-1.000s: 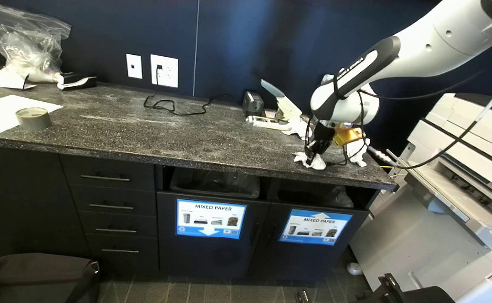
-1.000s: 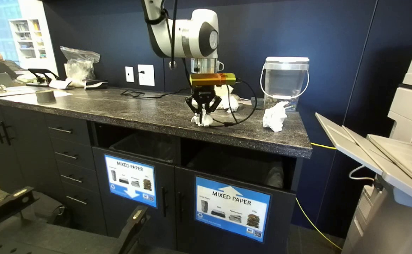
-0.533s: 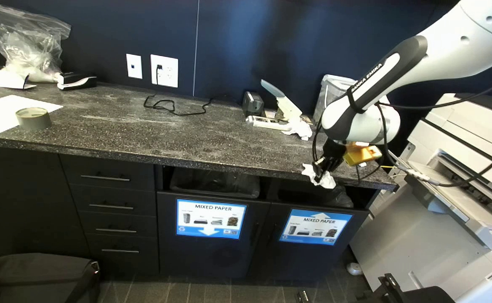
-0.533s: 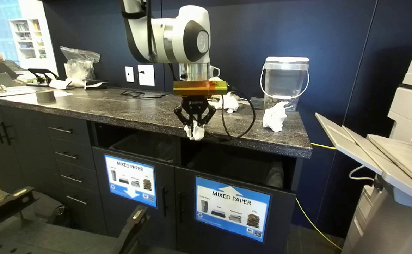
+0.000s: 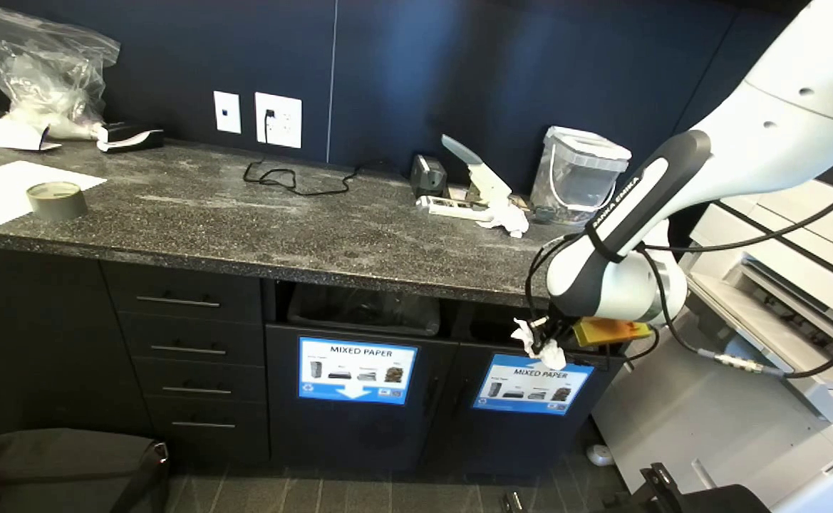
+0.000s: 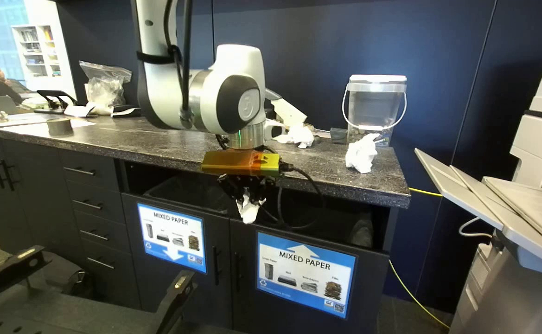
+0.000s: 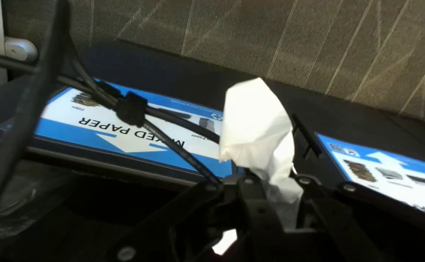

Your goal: Put the tissues in the rubbish bin.

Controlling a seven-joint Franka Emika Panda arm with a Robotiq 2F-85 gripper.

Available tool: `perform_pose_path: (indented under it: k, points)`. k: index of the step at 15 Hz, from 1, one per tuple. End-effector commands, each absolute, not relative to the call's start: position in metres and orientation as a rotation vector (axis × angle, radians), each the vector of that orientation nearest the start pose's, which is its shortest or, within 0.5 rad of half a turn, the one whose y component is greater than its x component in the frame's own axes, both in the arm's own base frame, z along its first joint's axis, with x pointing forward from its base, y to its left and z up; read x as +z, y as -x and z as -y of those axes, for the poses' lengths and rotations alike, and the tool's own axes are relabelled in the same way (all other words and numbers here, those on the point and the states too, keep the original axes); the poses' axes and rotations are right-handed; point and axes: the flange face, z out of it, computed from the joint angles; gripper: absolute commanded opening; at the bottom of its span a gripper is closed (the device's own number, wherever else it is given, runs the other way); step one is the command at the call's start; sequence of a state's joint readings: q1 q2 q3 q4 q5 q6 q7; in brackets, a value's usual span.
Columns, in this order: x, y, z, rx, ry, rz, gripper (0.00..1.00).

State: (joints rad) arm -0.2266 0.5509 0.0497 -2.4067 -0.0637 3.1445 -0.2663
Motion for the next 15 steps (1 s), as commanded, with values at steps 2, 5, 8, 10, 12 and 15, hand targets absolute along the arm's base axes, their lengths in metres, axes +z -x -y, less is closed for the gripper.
perform_pose_path:
  k: [2, 5, 8, 10, 12, 15]
  points:
    - [0.075, -0.487, 0.080, -0.603, 3.122, -0.017, 0.13]
    - [0.061, -0.491, 0.081, -0.855, 3.070, -0.040, 0.13]
    - [0.046, -0.502, 0.083, -1.059, 3.030, -0.059, 0.13]
    - [0.034, -0.509, 0.084, -1.138, 3.011, -0.069, 0.13]
    - [0.018, -0.511, 0.084, -1.192, 2.991, -0.103, 0.13]
    - [0.000, -0.509, 0.086, -1.279, 2.938, -0.162, 0.13]
